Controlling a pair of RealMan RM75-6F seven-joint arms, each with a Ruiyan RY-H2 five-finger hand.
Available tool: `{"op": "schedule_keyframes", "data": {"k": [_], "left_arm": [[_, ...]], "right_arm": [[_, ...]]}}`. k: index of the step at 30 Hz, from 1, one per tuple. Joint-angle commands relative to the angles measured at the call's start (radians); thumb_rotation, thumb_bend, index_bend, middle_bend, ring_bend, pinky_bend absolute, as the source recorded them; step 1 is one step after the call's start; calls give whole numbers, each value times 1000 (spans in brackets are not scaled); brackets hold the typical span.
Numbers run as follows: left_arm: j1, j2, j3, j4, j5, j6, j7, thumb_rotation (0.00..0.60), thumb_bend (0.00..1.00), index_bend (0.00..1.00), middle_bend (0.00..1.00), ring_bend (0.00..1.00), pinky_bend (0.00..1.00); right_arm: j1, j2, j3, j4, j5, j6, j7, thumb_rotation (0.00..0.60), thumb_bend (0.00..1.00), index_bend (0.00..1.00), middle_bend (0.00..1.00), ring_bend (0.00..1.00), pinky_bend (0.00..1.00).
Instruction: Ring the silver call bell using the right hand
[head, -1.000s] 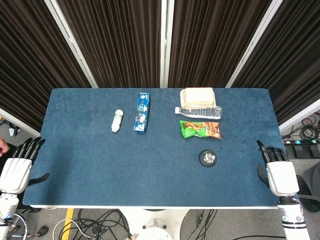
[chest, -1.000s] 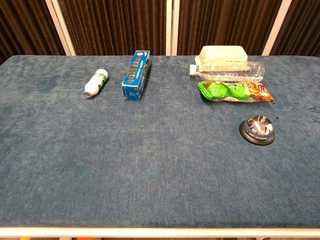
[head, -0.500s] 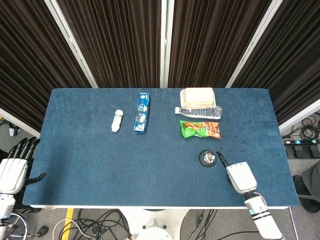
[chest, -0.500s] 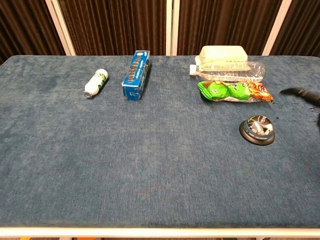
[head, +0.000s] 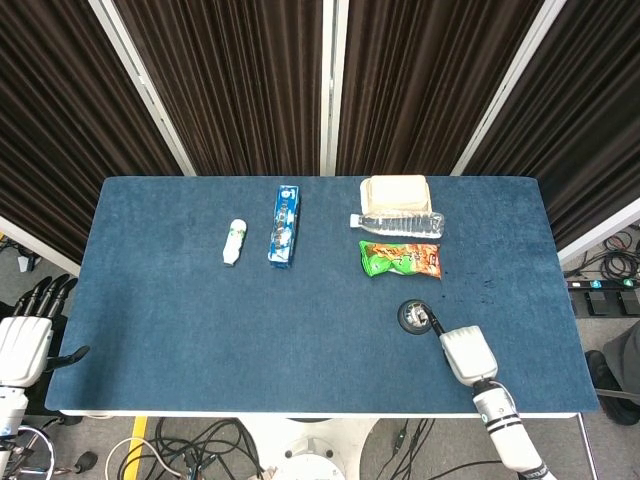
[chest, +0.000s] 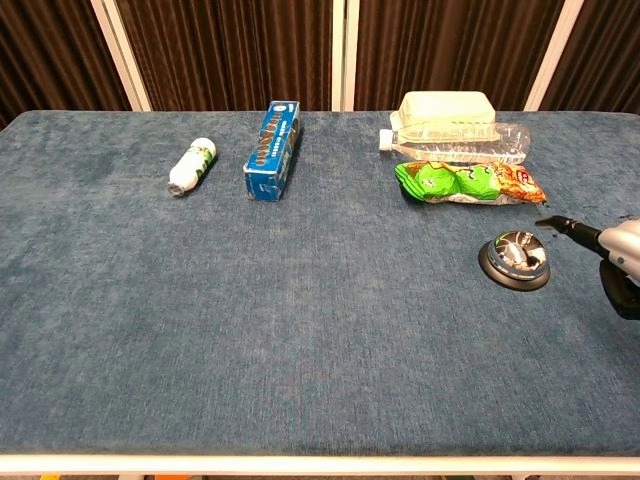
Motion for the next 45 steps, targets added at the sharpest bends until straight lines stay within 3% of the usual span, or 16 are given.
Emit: {"op": "schedule_keyframes", "data": {"k": [1, 18, 29, 45], "left_arm": [[0, -1, 1, 2, -1, -1, -2, 600, 19, 66, 49, 0, 155], [0, 0, 0, 9, -3, -4, -13, 600, 19, 66, 49, 0, 155], [0, 3, -2, 0, 5, 4, -9, 600, 20, 66, 49, 0, 155], [2, 4, 0, 5, 3, 3, -13, 600, 20, 66, 49, 0, 155]], "right_arm": [[5, -4, 1, 3, 4, -3, 1, 600, 1000, 0, 925, 921, 876], [30, -33, -11, 37, 77, -58, -38, 600, 1000, 0, 925, 921, 876], [25, 6, -5, -25, 28, 19, -8, 600, 1000, 0, 925, 921, 876], [36, -21, -26, 1, 79, -25, -43, 600, 1000, 0, 925, 921, 876]]}}
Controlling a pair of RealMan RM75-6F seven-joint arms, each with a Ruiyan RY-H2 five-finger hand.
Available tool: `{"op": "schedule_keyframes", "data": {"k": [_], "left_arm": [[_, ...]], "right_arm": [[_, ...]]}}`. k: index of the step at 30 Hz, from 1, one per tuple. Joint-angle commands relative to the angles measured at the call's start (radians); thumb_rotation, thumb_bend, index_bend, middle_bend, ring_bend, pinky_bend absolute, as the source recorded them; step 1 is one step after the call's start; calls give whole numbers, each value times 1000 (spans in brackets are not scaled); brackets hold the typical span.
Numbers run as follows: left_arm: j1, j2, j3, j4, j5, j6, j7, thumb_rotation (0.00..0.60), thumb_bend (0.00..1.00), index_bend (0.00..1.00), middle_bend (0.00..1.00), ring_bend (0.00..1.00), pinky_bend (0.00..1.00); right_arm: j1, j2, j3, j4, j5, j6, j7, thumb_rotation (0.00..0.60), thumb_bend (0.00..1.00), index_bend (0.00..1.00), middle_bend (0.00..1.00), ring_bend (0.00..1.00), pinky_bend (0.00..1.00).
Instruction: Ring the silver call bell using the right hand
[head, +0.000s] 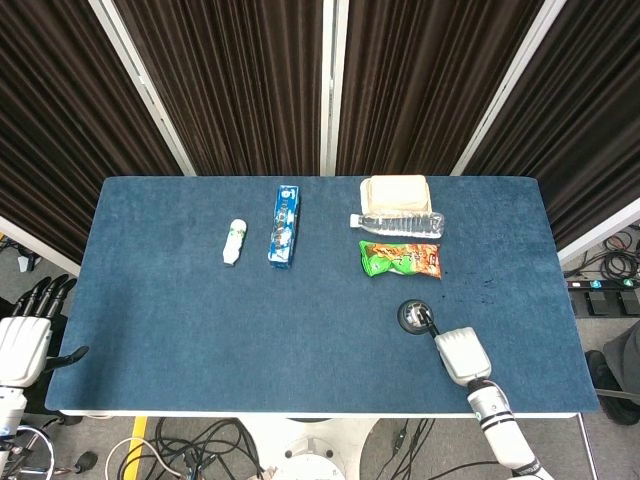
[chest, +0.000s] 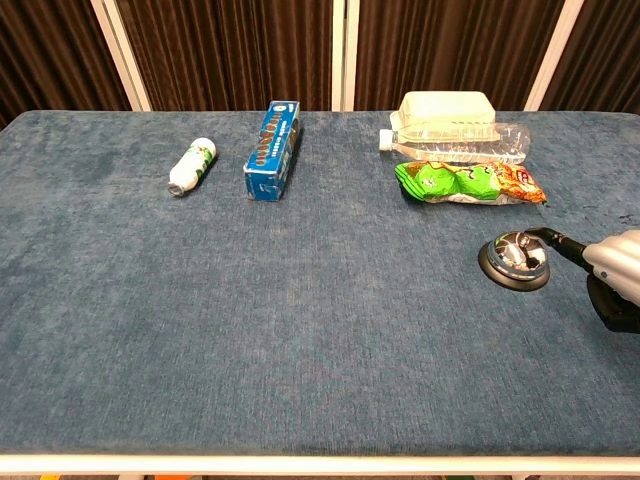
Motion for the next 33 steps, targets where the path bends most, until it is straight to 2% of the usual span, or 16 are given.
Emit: {"op": "schedule_keyframes", "data": {"k": [1, 7, 16, 20, 26, 33], "left_arm": [[1, 1, -1, -1, 1, 3, 0, 600, 20, 66, 49, 0, 155], [-1, -1, -1, -6, 5, 3, 4, 600, 20, 66, 49, 0, 155], [0, 2, -1, -4, -1, 0, 3, 600, 21, 66, 49, 0, 155], [3, 4, -1, -3, 2, 6, -1, 600, 20, 66, 49, 0, 155], [-1, 5, -3, -15, 9, 10, 9, 600, 20, 66, 49, 0, 155], [-4, 11, -4, -43, 8, 7, 31, 600, 20, 66, 49, 0, 155]], "right_arm": [[-2, 3, 3, -10, -13, 21, 9, 600, 1000, 0, 925, 921, 876], [-6, 26, 11, -35, -50, 65, 42, 600, 1000, 0, 924, 921, 876], [3, 1, -8, 7, 0, 4, 14, 600, 1000, 0, 925, 921, 876], [1, 3, -8, 0, 3, 13, 5, 600, 1000, 0, 925, 921, 876], [-15, 50, 14, -60, -75, 117, 68, 600, 1000, 0, 925, 921, 876], [-84, 186, 42, -142, -203, 337, 193, 600, 1000, 3, 925, 921, 876]]}}
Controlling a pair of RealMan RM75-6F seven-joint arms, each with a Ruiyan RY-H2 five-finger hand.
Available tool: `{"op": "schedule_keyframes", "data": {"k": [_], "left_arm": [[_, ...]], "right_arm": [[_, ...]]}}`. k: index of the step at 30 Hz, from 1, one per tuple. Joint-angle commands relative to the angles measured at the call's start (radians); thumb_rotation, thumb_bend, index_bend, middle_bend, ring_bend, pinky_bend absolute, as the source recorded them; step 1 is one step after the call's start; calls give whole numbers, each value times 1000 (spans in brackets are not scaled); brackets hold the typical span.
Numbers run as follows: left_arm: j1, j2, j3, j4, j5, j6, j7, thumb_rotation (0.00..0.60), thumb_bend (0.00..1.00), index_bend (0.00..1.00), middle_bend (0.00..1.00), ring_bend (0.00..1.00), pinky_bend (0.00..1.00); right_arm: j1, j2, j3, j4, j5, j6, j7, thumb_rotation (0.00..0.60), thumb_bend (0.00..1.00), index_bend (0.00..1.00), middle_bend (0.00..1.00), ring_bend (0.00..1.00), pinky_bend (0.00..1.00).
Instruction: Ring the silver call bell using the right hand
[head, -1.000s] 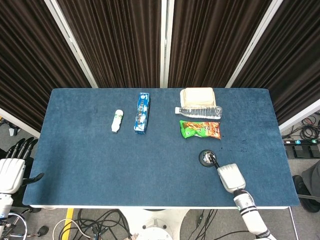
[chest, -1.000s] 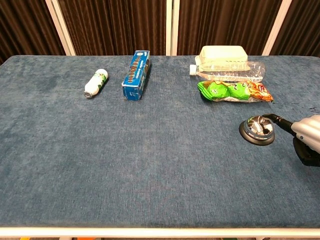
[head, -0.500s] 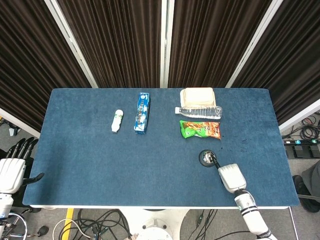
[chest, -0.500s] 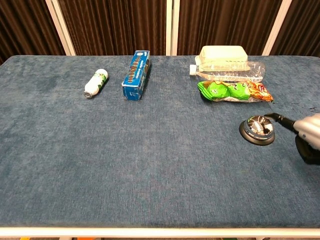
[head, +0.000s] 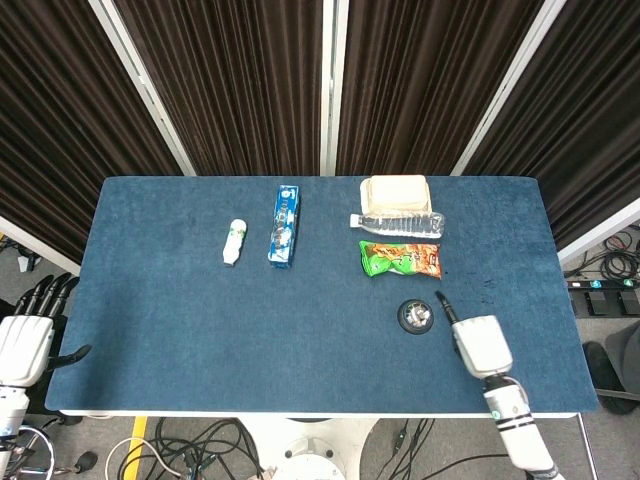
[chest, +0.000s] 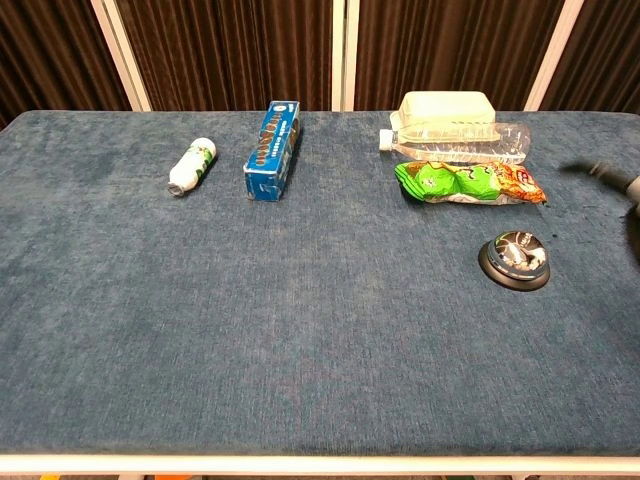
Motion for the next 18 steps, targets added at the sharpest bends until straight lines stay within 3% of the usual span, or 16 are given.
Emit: {"op": "schedule_keyframes", "data": {"k": [1, 5, 7, 8, 10, 11, 13, 14, 15, 18], "left_arm": [[-1, 3, -1, -11, -1, -1, 8, 600, 20, 65, 49, 0, 155], [0, 4, 0, -21, -1, -2, 18, 600, 20, 66, 49, 0, 155], [-1, 7, 2, -28, 0, -5, 26, 600, 20, 65, 49, 0, 155], [-2, 8, 2, -31, 0, -5, 29, 600, 20, 66, 49, 0, 155], [-3, 9, 1, -39, 3, -3, 34, 600, 20, 66, 49, 0, 155], [-3, 9, 1, -41, 6, -1, 37, 600, 20, 66, 49, 0, 155], [-4, 7, 3, -44, 8, -2, 44, 600, 20, 66, 49, 0, 155], [-4, 6, 3, -44, 9, -3, 46, 600, 20, 66, 49, 0, 155], [-4, 3, 4, -44, 11, -2, 47, 600, 20, 66, 49, 0, 155], [-4, -2, 5, -44, 13, 0, 52, 600, 20, 66, 49, 0, 155]], "right_arm": [[-58, 97, 16, -51, -75, 130, 81, 600, 1000, 7, 925, 921, 876], [-123, 158, 11, -13, -121, 250, 196, 600, 945, 88, 895, 862, 859], [-156, 183, 3, 21, -120, 282, 243, 600, 739, 132, 778, 732, 805], [-167, 192, -1, 34, -117, 289, 257, 600, 547, 144, 651, 611, 734], [-193, 210, -8, 46, -86, 285, 279, 600, 380, 146, 488, 400, 562], [-201, 223, -14, 36, -61, 264, 276, 600, 303, 130, 374, 252, 398], [-212, 264, -23, -19, 9, 201, 250, 600, 144, 52, 139, 50, 108], [-211, 276, -20, -38, 24, 186, 251, 600, 69, 13, 47, 6, 23], [-209, 283, -15, -48, 27, 178, 269, 600, 24, 0, 5, 0, 0], [-210, 276, -5, -31, 8, 189, 295, 600, 0, 0, 0, 0, 0]]}}
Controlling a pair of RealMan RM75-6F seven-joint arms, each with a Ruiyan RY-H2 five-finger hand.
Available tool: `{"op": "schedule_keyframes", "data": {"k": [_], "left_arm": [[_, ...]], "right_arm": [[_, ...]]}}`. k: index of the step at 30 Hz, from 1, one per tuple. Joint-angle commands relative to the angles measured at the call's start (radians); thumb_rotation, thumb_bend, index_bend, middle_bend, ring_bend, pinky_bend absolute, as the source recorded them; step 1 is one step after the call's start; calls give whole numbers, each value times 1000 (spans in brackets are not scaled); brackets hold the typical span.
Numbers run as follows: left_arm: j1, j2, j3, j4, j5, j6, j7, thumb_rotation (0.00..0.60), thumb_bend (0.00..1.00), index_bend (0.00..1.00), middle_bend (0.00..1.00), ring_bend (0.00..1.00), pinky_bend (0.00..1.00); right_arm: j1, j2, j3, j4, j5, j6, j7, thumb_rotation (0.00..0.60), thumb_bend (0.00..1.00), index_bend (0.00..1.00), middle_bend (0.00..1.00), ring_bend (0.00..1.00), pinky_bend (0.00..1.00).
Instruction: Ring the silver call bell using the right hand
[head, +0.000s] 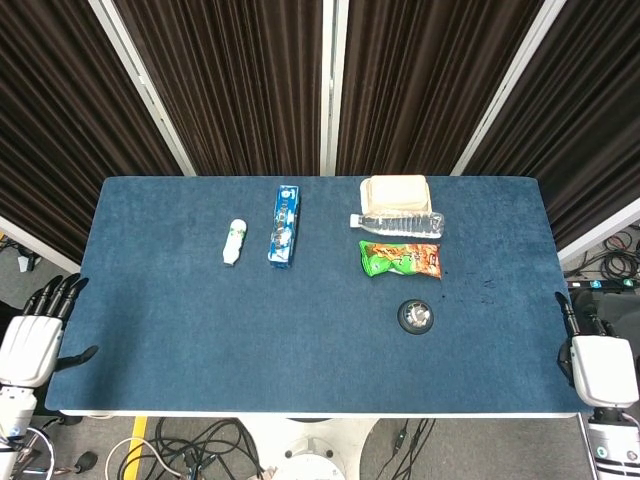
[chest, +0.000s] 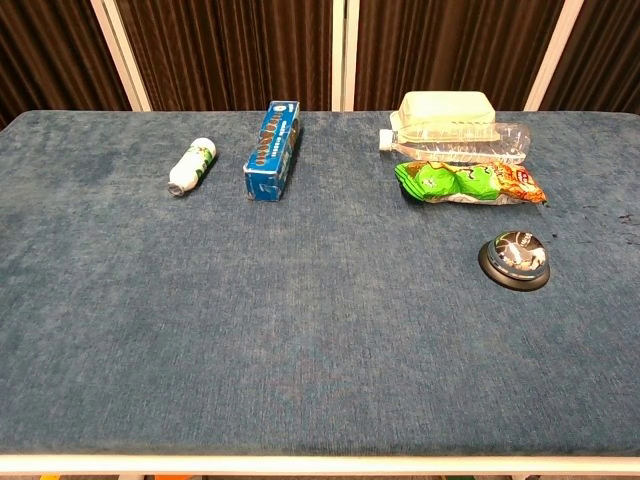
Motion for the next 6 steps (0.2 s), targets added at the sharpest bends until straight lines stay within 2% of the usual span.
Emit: {"op": "schedule_keyframes", "data": {"k": [1, 6], "left_arm": [[0, -3, 1, -1, 2, 2, 4, 600, 20, 66, 49, 0, 155], [1, -5, 0, 0, 1, 4, 7, 600, 20, 66, 50, 0, 155]], "right_arm": [[-8, 12, 8, 7, 3, -8, 26, 600, 0, 0, 0, 0, 0], [-12, 0, 22, 24, -16, 8, 38, 600, 0, 0, 0, 0, 0]]}}
